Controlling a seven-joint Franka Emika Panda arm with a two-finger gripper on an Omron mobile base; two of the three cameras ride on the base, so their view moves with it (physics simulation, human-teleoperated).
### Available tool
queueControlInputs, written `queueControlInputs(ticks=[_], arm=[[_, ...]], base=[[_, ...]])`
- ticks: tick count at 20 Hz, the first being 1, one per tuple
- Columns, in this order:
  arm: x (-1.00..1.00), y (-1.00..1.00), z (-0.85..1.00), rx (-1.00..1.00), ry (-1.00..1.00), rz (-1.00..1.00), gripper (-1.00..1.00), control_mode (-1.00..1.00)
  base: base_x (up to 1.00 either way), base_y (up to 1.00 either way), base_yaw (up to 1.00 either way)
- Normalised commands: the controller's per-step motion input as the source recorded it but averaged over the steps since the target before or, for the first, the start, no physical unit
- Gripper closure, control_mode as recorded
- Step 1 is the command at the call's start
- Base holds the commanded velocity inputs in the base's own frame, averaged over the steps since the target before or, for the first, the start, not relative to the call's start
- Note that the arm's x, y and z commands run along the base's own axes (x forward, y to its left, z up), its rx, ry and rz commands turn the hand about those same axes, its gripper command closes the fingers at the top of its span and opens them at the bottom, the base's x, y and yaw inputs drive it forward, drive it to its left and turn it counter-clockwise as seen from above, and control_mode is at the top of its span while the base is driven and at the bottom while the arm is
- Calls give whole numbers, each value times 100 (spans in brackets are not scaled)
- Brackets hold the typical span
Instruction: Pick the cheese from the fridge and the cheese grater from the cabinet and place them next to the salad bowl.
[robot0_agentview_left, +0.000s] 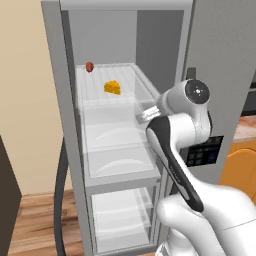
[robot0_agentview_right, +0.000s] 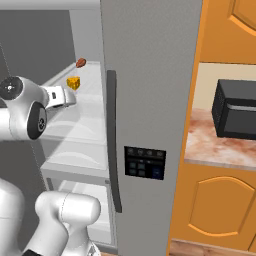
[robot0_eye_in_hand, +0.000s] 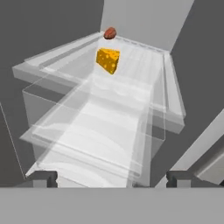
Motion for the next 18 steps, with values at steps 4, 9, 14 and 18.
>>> queueControlInputs(ticks=[4,9,14,18], arm=[[0,5,54,-3,-14,0,-100,-100],[0,3,19,0,-26,9,-100,-100],[7,9,14,0,-17,12,-100,-100],[18,5,14,2,-2,10,-100,-100]], base=[[0,0,0],[0,0,0],[0,0,0],[0,0,0]])
